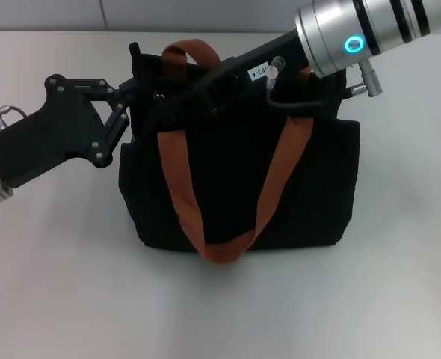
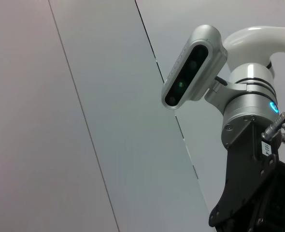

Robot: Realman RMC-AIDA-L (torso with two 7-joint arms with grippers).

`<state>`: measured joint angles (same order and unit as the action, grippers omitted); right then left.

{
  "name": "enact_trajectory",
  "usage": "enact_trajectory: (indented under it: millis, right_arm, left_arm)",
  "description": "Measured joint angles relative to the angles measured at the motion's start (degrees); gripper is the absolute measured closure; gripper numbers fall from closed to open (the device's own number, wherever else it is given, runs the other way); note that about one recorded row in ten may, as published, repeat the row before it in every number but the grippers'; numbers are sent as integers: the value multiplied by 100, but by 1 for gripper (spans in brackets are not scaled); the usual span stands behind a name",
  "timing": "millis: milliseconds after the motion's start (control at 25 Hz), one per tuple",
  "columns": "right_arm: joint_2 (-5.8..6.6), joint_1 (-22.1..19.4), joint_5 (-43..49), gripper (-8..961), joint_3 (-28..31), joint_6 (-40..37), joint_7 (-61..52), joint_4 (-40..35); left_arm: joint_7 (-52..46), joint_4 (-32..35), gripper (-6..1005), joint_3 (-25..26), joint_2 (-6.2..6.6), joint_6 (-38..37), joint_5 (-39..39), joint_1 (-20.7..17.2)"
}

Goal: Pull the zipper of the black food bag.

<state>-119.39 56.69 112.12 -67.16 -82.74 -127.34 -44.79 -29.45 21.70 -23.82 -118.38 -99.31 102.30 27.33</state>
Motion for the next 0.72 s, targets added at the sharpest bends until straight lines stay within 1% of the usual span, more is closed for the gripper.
enact_trajectory:
  millis: [320, 720]
  right_arm:
    - [3, -26, 5, 942, 14, 4, -11, -5]
    - [12, -96, 11, 953, 47, -37, -160, -115]
  left_arm:
    - [0, 0, 927, 25, 0, -26, 0, -20]
    - [0, 1, 924, 36, 0, 26, -9, -19]
